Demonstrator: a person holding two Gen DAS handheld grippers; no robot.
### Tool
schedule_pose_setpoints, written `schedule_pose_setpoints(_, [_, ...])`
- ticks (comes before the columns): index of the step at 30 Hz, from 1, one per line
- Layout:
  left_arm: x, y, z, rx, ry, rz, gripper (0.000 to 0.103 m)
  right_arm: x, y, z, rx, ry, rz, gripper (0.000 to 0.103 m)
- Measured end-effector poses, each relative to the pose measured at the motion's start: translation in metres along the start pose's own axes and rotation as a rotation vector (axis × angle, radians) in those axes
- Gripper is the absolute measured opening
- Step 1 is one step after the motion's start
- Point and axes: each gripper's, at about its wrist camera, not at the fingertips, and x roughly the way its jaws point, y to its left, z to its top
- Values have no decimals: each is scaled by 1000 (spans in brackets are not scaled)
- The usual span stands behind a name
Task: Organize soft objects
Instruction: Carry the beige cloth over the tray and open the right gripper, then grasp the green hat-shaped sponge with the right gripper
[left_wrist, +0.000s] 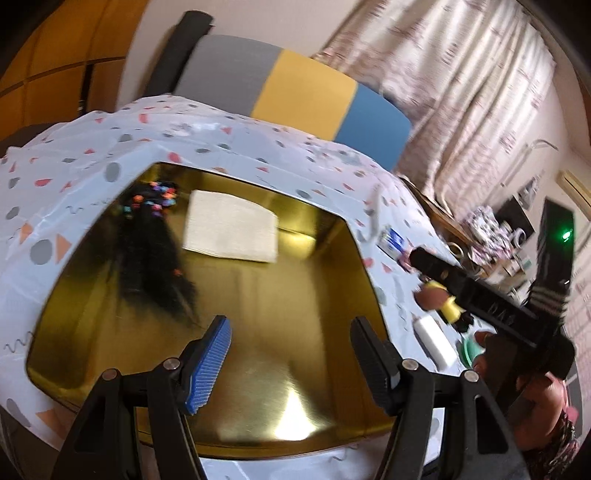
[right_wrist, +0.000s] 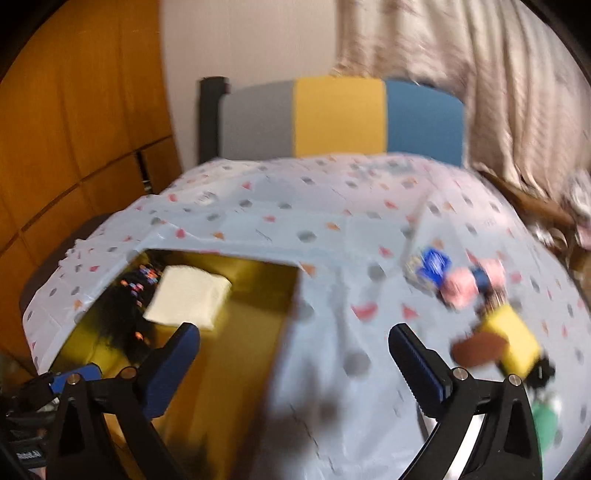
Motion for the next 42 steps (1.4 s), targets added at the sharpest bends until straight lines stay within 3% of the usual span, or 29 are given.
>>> schedule_pose_setpoints(5, [1, -20, -8, 64, 9, -33, 68, -9, -41, -44, 163, 26, -55, 103])
schedule_pose_setpoints(11, [2, -46, -18, 149, 20, -73, 68, -30, -86, -87, 262, -2, -28, 103])
schedule_pose_setpoints(14, [4, -63, -26, 183, 37, -100, 68, -34, -105, -104, 279, 31, 10, 103])
schedule_pose_setpoints(18, [8, -91, -39, 233, 73, -135, 68, -44, -137, -128, 319, 72, -46, 103])
schedule_pose_setpoints(24, [20, -127, -54, 253, 131, -193, 68, -70, -194, -142, 469, -34, -290, 103])
schedule_pose_setpoints(27, [24, -139, -59, 256, 146, -200, 68, -72, -219, -140, 511, -43, -395, 103])
schedule_pose_setpoints(36, [29, -162, -67, 291, 171, -175, 68, -37, -255, -130, 508, 26, -439, 103])
schedule_pose_setpoints(37, [29, -163, -68, 293, 173, -174, 68, -34, -257, -130, 502, 29, -447, 102])
schedule_pose_setpoints(39, [31, -166, -69, 294, 175, -169, 68, -26, -259, -130, 488, 40, -452, 83])
schedule_pose_setpoints(41, [32, -168, -68, 289, 174, -177, 68, -23, -262, -132, 483, 34, -441, 82])
schedule_pose_setpoints(42, [33, -169, -68, 285, 174, -180, 68, -24, -261, -133, 475, 21, -437, 76])
